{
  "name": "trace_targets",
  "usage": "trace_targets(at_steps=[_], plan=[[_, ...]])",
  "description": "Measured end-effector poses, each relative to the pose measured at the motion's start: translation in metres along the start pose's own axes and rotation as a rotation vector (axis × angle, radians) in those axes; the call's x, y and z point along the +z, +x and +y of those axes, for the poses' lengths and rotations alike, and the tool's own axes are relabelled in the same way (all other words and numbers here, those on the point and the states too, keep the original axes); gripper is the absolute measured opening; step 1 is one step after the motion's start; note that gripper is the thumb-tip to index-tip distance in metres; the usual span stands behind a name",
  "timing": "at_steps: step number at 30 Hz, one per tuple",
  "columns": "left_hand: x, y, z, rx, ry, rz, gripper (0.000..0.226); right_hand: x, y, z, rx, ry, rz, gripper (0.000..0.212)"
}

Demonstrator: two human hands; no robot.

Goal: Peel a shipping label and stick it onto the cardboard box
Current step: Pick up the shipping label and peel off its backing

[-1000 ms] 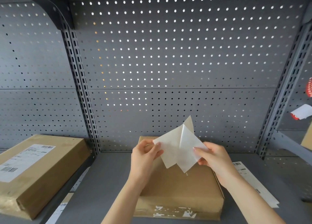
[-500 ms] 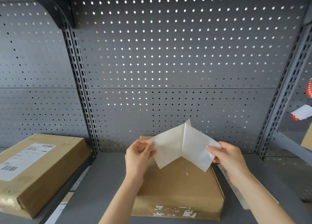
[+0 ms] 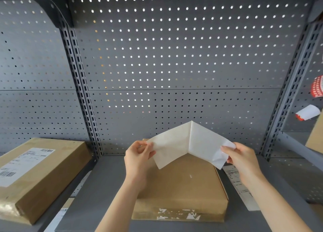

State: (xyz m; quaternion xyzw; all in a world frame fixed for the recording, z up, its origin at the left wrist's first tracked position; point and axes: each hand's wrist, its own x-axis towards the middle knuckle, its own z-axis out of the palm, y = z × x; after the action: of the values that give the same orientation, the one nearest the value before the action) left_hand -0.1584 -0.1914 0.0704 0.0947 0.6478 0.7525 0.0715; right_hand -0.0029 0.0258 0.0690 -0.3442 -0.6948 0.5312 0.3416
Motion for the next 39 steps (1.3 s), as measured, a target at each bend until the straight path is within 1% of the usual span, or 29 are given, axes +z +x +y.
trace_targets(at_steps=[5,11,15,18,28,34,39], plan=[[-0.001,0.003,0.0,0.003,0.004,0.017,0.006,-0.002,0.002,0.003,0.01,0.008,0.036,0.005],[-0.003,0.007,0.001,0.022,0.013,0.032,0.009,-0.004,0.005,0.005,0.034,0.048,0.077,0.005],[-0.004,0.01,0.001,0.024,0.011,0.048,0.011,-0.005,0.006,0.005,0.032,0.039,0.093,0.007],[-0.004,0.009,0.002,0.025,0.02,0.052,0.009,-0.005,0.008,0.007,0.053,0.049,0.102,0.004],[-0.005,0.007,0.004,0.021,0.043,0.068,0.006,-0.004,0.007,0.006,0.049,0.055,0.115,0.004],[-0.006,0.007,0.004,0.025,0.034,0.077,0.005,-0.006,0.006,0.007,0.037,0.043,0.137,0.007],[-0.007,0.006,0.003,0.031,0.009,0.126,0.005,-0.012,0.007,0.011,0.054,0.031,0.17,0.012]])
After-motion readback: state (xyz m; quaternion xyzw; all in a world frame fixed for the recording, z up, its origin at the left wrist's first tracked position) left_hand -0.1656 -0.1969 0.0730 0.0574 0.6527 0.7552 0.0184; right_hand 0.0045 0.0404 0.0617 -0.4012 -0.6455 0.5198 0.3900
